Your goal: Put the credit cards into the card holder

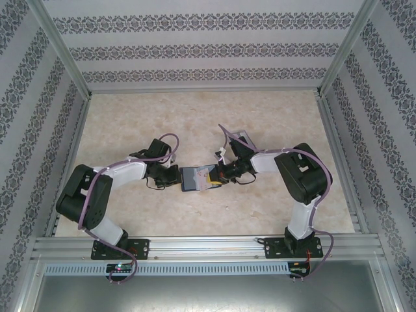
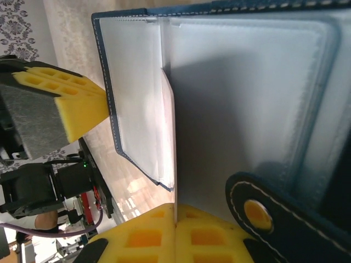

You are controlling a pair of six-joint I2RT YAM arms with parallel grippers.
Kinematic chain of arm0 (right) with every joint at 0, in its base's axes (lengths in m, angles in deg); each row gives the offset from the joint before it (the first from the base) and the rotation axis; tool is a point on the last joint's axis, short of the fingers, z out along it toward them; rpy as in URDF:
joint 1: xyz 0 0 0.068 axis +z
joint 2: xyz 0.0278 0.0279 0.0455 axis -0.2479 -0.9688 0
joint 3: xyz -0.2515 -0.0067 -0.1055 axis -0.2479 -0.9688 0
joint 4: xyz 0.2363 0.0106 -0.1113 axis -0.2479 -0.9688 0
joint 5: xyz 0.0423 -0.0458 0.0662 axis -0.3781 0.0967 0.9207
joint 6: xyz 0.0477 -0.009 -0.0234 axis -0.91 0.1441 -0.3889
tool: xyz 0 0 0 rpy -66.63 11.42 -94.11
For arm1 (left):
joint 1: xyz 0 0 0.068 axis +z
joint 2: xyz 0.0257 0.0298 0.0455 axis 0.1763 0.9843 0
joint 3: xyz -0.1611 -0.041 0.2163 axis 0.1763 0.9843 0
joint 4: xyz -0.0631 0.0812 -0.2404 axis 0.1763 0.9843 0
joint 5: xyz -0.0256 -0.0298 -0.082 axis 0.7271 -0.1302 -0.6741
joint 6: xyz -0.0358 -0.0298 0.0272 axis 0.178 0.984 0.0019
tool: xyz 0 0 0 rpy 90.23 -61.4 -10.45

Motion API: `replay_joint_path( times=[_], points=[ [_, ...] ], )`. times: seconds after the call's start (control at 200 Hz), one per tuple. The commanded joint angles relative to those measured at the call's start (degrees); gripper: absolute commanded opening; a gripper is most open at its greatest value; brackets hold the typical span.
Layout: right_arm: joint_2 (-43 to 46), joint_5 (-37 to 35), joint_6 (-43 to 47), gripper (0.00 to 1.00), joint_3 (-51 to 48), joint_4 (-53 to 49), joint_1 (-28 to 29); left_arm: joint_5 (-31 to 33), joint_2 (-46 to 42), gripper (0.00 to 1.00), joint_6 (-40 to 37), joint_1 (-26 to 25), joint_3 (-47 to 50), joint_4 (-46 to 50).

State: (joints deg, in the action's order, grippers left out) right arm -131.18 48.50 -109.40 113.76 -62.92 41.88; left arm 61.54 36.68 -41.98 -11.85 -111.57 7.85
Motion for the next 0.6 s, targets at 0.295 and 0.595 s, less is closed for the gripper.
replay_joint_path(
  times=[0.295,0.595],
  points=[
    [-3.5,-1.8,2.9,0.06,3.0,0.2,0.0,3.5,6.3,0.01,-3.1,0.6,-1.6,0.7],
    [-5.3,0.6,1.8,0.12,4.1,3.0,0.6,3.8,7.0,0.01,-2.9,0.6,-1.0,-0.1]
  ],
)
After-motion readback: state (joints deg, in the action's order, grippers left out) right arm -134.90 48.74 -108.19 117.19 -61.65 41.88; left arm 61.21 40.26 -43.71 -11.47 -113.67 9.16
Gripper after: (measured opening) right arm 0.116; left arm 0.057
